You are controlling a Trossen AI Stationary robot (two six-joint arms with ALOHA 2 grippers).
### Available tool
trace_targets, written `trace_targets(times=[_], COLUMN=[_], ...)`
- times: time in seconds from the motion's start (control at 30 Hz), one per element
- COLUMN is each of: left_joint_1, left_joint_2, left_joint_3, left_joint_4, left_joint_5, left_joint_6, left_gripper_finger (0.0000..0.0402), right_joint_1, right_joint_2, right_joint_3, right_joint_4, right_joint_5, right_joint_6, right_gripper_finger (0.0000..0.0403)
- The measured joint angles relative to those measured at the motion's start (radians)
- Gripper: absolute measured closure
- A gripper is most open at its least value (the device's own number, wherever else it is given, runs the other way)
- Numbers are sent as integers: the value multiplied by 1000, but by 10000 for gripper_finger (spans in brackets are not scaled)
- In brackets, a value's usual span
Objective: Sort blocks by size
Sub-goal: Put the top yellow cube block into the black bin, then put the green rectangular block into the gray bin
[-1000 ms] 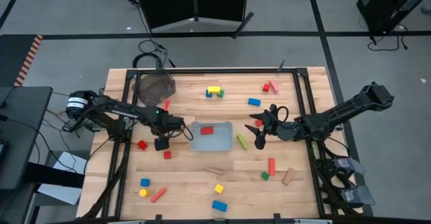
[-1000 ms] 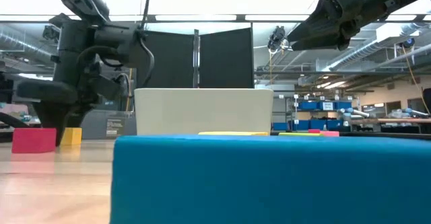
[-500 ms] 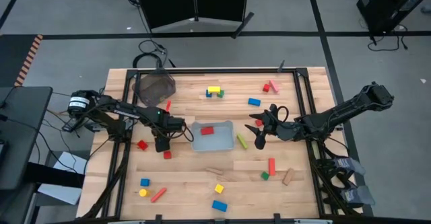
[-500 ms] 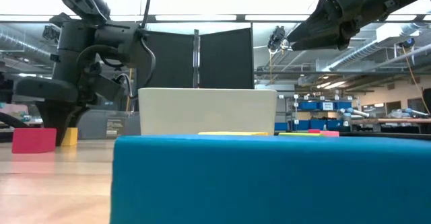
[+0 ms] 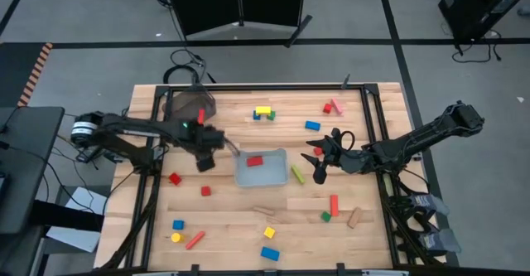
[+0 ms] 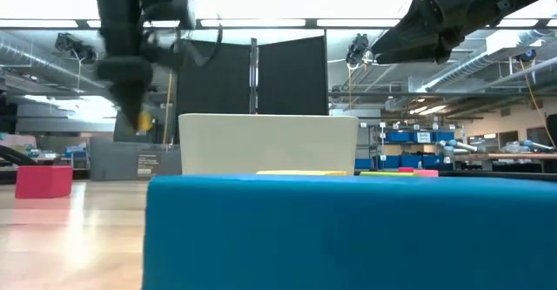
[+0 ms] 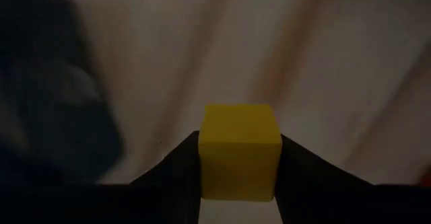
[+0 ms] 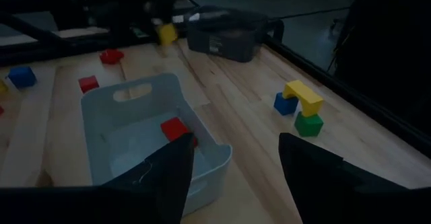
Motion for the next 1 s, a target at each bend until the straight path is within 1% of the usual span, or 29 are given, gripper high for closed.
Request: trace_targets(times=[0.13,0.23,0.4,0.53,0.6,0.67,0.73,0.8,0.9,1.0], left_joint_1=[102,214,420,580,629,669,700,717,718,700], left_joint_2=[-54,-72,-64,-55,-55,-55,-55,-56,-58,-82], left_joint_3=[27,30,18,-12,-39,-60,-74,-79,-79,-79], left_joint_4=[17,54,145,215,282,286,298,303,325,379], left_joint_5=[-85,-120,-119,-39,-21,-18,-17,-20,-17,-17], left_joint_6=[-28,-37,-20,-1,21,24,24,25,37,51], left_gripper_finger=[262,262,262,262,262,260,233,188,121,74], right_joint_1=[0,0,1,1,1,1,1,1,1,1], right_joint_2=[0,0,0,0,0,0,0,0,0,0], right_joint_3=[0,0,0,0,0,0,0,0,0,0], right_joint_4=[6,9,15,16,16,16,15,15,15,15], right_joint_5=[0,0,-7,-10,-10,-10,-10,-10,-10,-9], right_joint_6=[-4,-5,-4,2,2,2,-1,-2,-4,-4], right_gripper_finger=[176,179,181,181,181,183,183,183,182,182])
